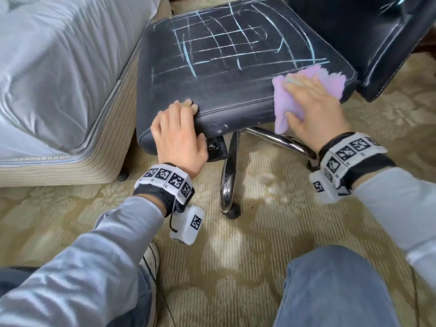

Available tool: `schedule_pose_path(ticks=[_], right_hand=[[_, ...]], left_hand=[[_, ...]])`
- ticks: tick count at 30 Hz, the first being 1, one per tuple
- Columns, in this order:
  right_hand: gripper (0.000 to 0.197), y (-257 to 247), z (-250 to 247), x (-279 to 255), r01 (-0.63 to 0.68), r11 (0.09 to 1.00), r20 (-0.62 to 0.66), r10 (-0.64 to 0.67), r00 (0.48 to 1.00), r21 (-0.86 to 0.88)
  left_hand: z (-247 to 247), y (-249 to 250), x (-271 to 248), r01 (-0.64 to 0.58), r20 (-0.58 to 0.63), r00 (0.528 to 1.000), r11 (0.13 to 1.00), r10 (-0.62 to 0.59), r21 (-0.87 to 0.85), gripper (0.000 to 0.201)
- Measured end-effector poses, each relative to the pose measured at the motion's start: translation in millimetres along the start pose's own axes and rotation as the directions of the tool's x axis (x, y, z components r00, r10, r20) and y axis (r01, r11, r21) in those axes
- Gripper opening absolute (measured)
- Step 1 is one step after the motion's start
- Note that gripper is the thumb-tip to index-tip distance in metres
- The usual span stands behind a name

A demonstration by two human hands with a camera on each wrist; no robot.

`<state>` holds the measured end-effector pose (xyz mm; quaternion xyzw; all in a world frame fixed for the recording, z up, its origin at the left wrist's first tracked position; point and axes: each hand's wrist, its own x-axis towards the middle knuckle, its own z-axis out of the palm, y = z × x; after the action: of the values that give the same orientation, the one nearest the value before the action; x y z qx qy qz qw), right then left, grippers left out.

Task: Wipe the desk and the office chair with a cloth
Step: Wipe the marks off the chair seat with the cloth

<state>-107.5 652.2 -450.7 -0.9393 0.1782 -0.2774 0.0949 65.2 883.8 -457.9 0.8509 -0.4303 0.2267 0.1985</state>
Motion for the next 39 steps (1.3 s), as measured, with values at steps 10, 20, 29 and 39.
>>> schedule_pose_path(ticks=[10,20,29,39], right_hand=[[0.062,-58.7,32.7,11.8,0.170,0.983,0.005,-0.171,0.985,0.074],[0.060,8.7,-6.6,-7.9,-0.183,0.980,-0.059,0.188,0.980,0.077],[0.063,-69.3,40.4,12.8,0.136,0.984,-0.016,-0.136,0.991,0.116],[0.036,30.7,-11.4,-31.0,-0.526,0.824,-0.412,0.563,0.716,0.212]], left_hand=[[18.3,17.7,18.9,-0.178,0.041,0.984,0.982,0.175,0.070,0.060],[20.0,28.0,14.3,-0.109,0.033,0.994,0.994,0.108,0.031,0.064],[21.4,23.0,16.6,-0.116,0.008,0.993,0.993,0.116,0.029,0.059],[17.4,32.9,21.0,-0.128,0.043,0.991,0.992,0.128,0.018,0.069]])
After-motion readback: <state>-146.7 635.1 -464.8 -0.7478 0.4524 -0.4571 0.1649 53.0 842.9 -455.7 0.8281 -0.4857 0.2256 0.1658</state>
